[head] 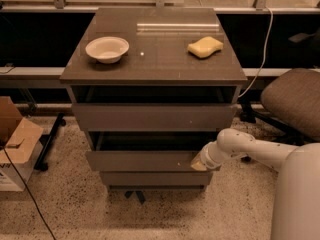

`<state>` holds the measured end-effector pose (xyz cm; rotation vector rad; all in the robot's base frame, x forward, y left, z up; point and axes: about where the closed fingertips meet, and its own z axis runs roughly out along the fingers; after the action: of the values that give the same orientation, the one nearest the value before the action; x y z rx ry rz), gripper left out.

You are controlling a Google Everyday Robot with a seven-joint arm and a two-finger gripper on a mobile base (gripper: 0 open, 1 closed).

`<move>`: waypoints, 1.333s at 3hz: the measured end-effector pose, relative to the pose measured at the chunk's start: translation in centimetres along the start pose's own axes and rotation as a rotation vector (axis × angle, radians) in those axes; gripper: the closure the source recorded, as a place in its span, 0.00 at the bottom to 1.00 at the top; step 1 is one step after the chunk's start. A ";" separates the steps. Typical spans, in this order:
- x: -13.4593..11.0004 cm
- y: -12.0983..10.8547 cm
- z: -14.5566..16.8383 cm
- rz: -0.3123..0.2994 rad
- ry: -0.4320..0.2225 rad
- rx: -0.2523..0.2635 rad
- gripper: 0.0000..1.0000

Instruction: Close middle drawer

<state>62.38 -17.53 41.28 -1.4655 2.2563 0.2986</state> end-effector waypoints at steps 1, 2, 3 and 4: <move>-0.7 -1.2 0.0 -0.011 -0.010 0.017 0.58; -0.7 -1.0 0.2 -0.012 -0.010 0.013 0.35; -0.7 -0.8 0.5 -0.012 -0.010 0.007 0.04; -0.7 -0.7 0.6 -0.012 -0.009 0.006 0.00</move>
Offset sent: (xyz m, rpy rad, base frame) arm 0.0122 0.0009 0.0033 0.0006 -0.0210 0.0025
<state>63.42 -17.00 41.13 -1.4715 2.2381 0.2944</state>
